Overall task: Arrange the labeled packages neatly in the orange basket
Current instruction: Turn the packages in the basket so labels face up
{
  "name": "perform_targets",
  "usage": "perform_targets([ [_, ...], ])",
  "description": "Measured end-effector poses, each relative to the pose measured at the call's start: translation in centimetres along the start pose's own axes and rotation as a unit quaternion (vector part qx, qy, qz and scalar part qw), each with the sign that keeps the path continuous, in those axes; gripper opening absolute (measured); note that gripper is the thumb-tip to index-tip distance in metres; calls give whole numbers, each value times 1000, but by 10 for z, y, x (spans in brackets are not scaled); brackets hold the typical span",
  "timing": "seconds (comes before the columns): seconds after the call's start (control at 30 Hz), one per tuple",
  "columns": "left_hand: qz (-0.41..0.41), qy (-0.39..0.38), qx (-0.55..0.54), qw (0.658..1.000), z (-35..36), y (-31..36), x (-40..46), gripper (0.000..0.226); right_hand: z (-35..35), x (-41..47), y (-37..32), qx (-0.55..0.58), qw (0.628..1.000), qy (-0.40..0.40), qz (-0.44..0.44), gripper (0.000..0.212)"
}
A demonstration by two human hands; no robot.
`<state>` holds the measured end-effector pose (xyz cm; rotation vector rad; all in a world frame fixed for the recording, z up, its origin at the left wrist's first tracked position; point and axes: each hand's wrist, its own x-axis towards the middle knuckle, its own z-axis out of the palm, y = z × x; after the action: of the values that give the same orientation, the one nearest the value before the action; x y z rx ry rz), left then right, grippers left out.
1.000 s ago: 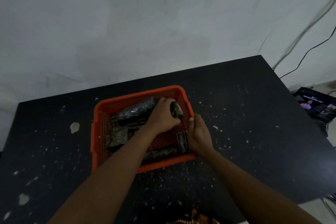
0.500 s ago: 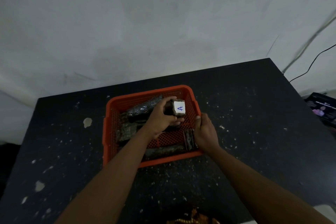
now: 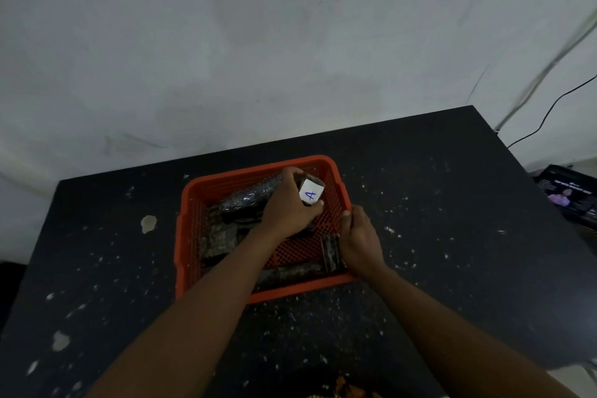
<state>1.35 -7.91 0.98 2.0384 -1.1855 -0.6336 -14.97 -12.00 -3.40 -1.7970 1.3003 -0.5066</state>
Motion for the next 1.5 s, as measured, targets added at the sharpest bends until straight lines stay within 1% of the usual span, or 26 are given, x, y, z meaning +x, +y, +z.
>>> perform_targets([
  [0.07, 10, -16, 53, 998, 1, 1, 10, 55, -1, 0, 0, -2, 1000, -2, 4, 22],
  [0.13, 30, -16, 106, 994, 3, 3, 22, 49, -1, 0, 0, 3, 1000, 0, 5, 21],
  [0.2, 48, -19, 159, 986, 5, 3, 33, 50, -1, 0, -1, 6, 1000, 1, 5, 21],
  [0.3, 45, -63, 201, 976, 9, 2, 46, 58, 0, 0, 0, 5, 1000, 3, 6, 21],
  [0.4, 40, -93, 198, 975, 14, 2, 54, 57, 1, 0, 1, 5, 1000, 5, 3, 22],
  [0.6, 54, -110, 183, 976, 15, -4, 68, 57, 3, 0, 2, 4, 1000, 9, 3, 23],
  [0.8, 37, -144, 203, 968, 14, -14, 77, 63, 3, 0, 2, -1, 1000, 9, 2, 23],
  [0.97, 46, -137, 173, 974, 9, -15, 76, 62, 3, -1, 2, 1, 1000, 12, 4, 23],
  [1.07, 66, -136, 124, 981, 7, -14, 72, 62, 1, -1, 0, 4, 1000, 12, 4, 23],
  [1.27, 106, -124, 136, 977, 6, -8, 68, 70, 0, -2, -2, 7, 1000, 7, -2, 24],
  [1.37, 120, -118, 129, 977, 5, -3, 68, 69, 0, -3, -2, 8, 1000, 9, -2, 24],
  [1.47, 101, -149, 128, 975, 9, 5, 68, 66, 0, -3, -2, 9, 1000, 10, -2, 23],
  [1.5, 89, -164, 125, 974, 11, 6, 68, 69, 0, -3, -2, 10, 1000, 9, 0, 23],
])
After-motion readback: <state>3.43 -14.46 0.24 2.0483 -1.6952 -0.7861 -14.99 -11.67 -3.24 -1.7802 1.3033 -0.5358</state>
